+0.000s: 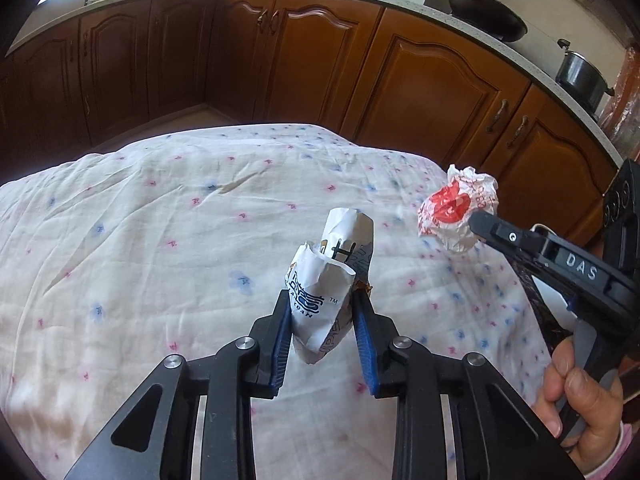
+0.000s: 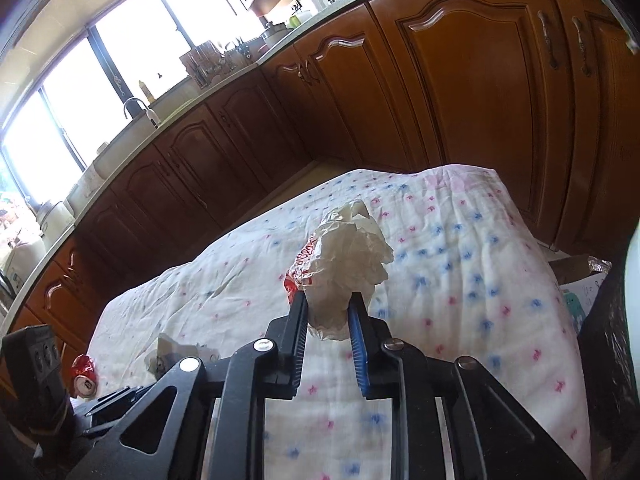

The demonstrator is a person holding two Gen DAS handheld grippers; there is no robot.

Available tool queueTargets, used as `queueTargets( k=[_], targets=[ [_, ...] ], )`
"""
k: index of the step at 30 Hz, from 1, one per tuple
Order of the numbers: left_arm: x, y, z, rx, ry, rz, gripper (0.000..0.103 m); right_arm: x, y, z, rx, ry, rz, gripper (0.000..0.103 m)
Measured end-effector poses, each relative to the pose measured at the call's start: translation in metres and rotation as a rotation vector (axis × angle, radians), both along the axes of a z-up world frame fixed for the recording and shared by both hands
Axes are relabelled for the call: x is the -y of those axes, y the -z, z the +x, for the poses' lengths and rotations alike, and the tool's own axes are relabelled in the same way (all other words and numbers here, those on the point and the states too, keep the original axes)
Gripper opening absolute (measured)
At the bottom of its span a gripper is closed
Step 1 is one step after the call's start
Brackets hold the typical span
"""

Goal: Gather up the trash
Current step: 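Carry the white pouch and plastic bag over the bin and release both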

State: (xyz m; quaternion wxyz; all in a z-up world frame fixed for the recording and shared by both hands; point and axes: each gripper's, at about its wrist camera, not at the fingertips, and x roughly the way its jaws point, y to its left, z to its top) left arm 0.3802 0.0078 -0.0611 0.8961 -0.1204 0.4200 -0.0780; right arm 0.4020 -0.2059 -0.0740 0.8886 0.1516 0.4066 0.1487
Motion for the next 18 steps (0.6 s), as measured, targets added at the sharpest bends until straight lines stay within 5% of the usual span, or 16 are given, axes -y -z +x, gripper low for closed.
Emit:
queueTargets(
  k=[18],
  targets=[
    [0.084, -0.032, -0.061, 0.01, 0.201, 0.009, 0.028, 0.064, -0.023, -0.144, 0.052, 0.125, 0.024, 0.02]
  ],
)
